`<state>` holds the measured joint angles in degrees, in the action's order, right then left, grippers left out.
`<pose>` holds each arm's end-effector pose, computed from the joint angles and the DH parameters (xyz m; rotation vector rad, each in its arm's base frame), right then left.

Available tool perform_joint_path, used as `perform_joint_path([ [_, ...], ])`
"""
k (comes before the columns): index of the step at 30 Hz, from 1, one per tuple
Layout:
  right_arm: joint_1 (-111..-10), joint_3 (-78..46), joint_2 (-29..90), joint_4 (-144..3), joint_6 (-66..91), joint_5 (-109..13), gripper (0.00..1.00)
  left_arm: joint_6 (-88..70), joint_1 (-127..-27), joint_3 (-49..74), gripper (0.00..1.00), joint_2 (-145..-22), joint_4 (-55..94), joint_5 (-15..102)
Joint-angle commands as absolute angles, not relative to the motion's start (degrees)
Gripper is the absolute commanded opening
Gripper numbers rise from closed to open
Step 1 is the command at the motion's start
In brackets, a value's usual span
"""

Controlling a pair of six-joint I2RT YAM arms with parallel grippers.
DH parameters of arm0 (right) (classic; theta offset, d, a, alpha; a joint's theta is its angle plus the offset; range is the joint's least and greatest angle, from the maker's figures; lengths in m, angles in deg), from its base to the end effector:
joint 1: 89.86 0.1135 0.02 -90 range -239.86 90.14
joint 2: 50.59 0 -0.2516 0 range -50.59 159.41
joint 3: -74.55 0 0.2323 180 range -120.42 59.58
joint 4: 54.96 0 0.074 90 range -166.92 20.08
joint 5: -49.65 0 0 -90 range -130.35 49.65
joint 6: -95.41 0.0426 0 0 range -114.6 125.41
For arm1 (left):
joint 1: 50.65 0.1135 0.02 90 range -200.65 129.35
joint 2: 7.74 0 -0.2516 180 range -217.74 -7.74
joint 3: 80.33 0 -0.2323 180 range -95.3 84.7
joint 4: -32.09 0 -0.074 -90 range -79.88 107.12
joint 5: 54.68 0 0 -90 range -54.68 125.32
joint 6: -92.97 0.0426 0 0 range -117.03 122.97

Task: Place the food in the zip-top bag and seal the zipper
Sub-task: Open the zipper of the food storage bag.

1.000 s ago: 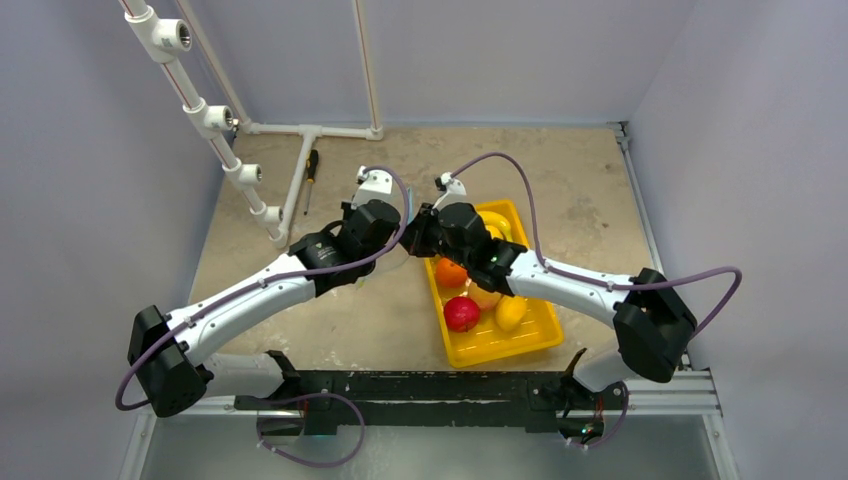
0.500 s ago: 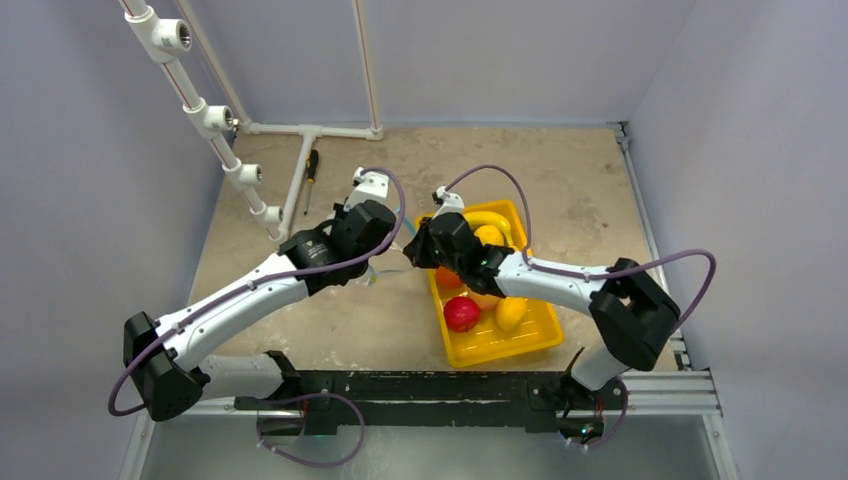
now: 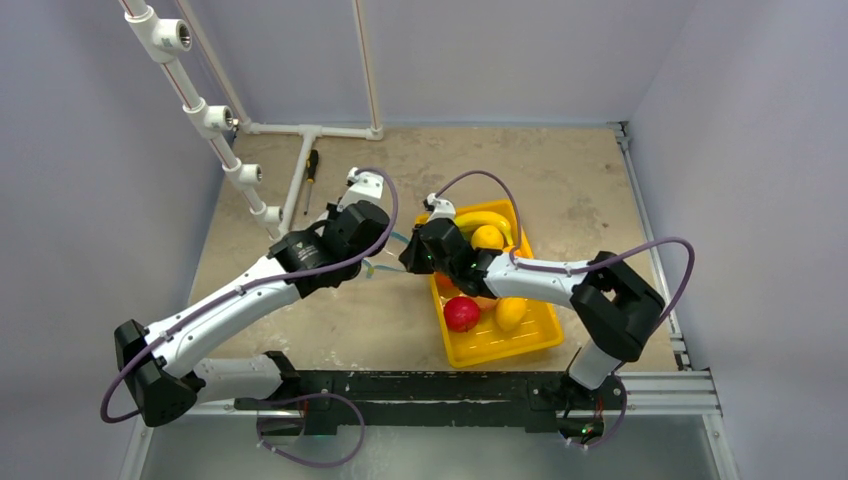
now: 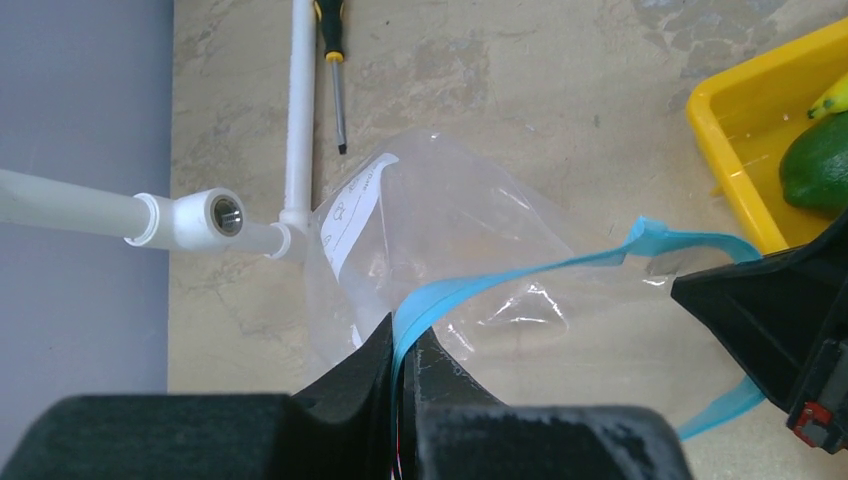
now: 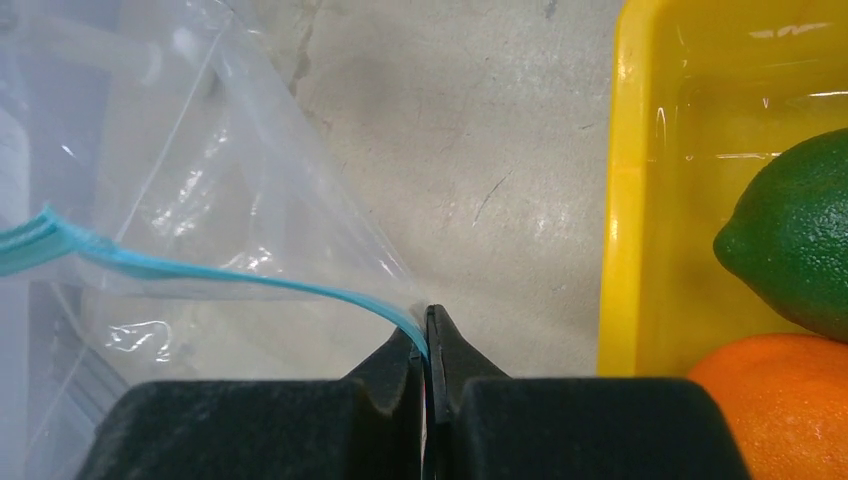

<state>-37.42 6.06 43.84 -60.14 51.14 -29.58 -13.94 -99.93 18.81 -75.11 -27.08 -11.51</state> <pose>0.2181 0.2706 0.2029 -0.0120 2.2147 0.8067 0.1678 -0.1473 0.3261 0.2257 2.0831 0.2897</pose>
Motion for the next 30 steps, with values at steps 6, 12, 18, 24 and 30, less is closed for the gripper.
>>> perform_joint_path([
  [6,-37.6,1.9,41.6,-59.7,48.9,-31.1,0.12,-14.0,-99.8,23.2,0.0,-74.1,-25.2,-17.3],
  [12,-37.5,1.7,36.9,-59.6,48.6,-31.2,0.35,-14.3,-99.8,24.5,0.0,-74.4,-23.2,-19.4],
  [18,-37.6,-0.1,33.4,-64.7,48.1,-28.8,0.48,-14.6,-99.8,26.0,0.0,-74.5,-21.2,-20.9],
  [24,-37.6,0.5,29.7,-70.5,47.9,-25.8,0.55,-13.6,-99.9,26.3,0.0,-74.4,-19.0,-21.0],
  [30,-37.7,2.1,25.8,-78.0,49.7,-21.4,0.63,-12.7,-99.8,28.1,0.0,-73.4,-16.4,-20.4],
])
